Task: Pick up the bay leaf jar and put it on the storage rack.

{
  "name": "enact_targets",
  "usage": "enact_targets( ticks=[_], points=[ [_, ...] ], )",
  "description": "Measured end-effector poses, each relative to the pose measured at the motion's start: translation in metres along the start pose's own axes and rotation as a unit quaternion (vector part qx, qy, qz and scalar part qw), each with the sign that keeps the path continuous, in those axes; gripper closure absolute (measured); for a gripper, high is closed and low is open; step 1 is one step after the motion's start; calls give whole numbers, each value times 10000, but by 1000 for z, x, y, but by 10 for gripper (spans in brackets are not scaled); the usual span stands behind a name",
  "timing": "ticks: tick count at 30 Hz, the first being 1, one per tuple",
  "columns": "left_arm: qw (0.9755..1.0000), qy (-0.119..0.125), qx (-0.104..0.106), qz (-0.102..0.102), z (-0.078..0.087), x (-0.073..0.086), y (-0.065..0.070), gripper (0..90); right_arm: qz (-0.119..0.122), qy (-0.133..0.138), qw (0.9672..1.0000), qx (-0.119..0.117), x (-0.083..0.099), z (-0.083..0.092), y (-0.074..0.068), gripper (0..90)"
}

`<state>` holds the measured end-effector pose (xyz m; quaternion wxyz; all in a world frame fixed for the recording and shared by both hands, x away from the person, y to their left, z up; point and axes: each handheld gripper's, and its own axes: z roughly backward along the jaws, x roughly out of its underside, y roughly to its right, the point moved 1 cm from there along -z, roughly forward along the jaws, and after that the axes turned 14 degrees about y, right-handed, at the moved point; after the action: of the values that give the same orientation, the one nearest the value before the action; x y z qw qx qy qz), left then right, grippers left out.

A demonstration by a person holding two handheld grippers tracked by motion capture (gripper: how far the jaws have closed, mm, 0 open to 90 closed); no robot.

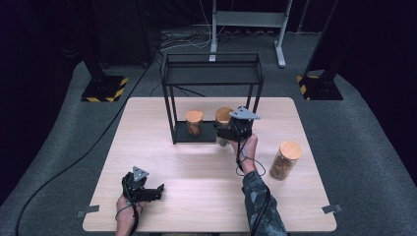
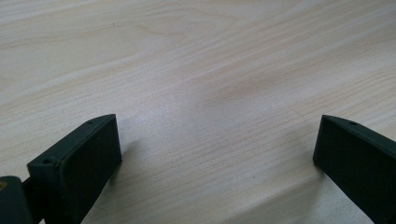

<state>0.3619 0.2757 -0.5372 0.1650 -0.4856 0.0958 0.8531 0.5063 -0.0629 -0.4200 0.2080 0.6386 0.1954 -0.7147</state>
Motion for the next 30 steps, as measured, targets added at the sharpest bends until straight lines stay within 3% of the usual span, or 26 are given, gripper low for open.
enact_targets(
  ticks=[30],
  points=[
    [10000,25,-11,-14,0,0,1,8,41,-8,10000,-65,-8,-19,-1,241]
  ],
)
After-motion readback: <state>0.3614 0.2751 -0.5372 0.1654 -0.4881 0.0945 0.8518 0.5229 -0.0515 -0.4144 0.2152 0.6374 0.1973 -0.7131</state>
